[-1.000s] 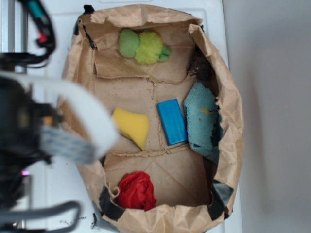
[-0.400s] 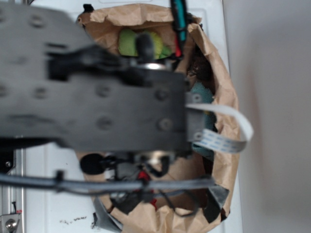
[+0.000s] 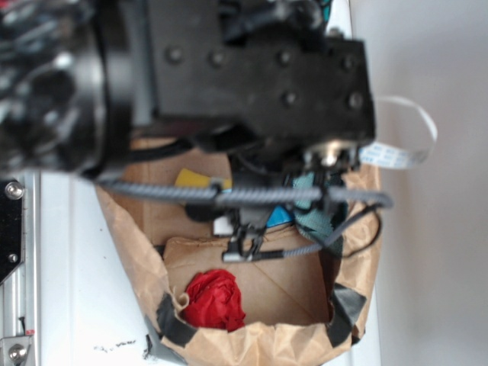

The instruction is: Grab the green animal.

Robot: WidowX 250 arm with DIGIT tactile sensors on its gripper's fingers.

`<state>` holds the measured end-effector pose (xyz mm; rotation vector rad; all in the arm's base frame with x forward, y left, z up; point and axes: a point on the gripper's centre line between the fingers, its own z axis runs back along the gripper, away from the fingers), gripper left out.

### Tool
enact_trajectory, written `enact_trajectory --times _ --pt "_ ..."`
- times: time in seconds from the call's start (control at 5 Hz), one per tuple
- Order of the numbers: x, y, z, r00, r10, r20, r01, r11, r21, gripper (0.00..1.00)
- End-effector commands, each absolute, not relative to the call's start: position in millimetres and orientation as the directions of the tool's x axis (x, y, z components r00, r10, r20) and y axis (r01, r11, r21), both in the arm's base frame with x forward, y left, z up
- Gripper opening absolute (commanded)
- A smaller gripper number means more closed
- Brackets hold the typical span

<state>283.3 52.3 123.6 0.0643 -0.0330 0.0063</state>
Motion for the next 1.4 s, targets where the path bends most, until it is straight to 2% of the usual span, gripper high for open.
enact_trajectory --times 0.0,0.8,1.0,1.2 --pt "283 93 116 0.998 -0.008 0.063 0.007 1.0 0.019 1.0" --pt "283 93 116 0.998 -0.008 0.063 0.007 1.0 0.019 1.0" --pt "294 98 106 0.995 0.001 0.097 -0.006 0.999 0.052 1.0" --pt "301 105 104 0.996 0.025 0.083 -0.031 0.997 0.077 1.0"
